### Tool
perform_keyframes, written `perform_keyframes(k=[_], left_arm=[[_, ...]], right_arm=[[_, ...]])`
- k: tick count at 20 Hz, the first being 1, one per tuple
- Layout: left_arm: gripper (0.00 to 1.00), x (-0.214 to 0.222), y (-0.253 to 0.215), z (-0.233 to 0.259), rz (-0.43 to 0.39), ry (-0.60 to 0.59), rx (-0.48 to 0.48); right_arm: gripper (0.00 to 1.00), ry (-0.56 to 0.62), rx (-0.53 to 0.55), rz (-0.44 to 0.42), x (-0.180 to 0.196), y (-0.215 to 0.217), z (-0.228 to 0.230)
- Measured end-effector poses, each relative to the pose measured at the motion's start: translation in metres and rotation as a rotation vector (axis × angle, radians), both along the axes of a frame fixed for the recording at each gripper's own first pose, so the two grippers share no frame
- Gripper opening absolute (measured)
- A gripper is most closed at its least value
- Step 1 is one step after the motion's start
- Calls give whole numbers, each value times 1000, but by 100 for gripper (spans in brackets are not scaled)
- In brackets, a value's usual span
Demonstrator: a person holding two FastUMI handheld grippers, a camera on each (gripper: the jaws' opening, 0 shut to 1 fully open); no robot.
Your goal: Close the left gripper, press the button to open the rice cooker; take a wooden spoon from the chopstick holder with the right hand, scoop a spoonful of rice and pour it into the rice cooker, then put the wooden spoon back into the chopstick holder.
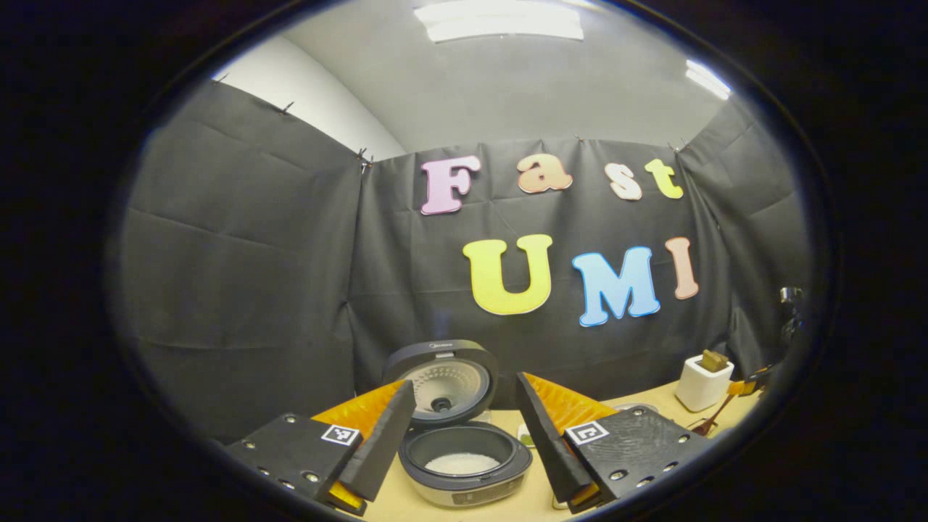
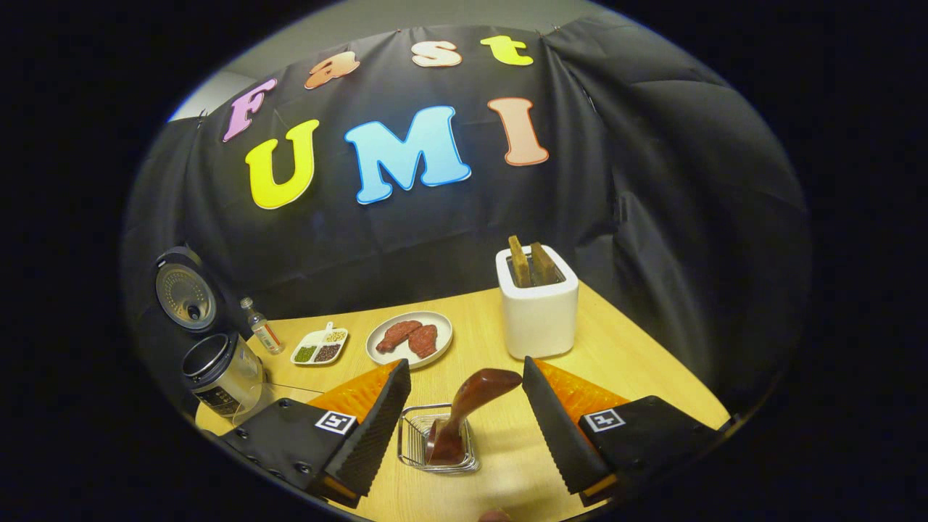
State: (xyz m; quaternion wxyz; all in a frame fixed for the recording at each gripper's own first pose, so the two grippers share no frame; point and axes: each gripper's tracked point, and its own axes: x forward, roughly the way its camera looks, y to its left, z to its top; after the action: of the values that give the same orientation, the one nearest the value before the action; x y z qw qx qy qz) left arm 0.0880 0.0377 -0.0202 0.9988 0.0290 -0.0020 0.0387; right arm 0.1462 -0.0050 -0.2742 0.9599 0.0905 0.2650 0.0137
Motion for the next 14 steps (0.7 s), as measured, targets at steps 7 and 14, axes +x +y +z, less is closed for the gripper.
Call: perform_keyframes(k=[7,14], left_arm=[[87,24,-3,5,-24,-11,1],[87,72,15,7,-14,16,12]], right_arm=[[98,-113,-72,-11,2,-7,67],[98,-172,-113,-13,-14,-6,116]])
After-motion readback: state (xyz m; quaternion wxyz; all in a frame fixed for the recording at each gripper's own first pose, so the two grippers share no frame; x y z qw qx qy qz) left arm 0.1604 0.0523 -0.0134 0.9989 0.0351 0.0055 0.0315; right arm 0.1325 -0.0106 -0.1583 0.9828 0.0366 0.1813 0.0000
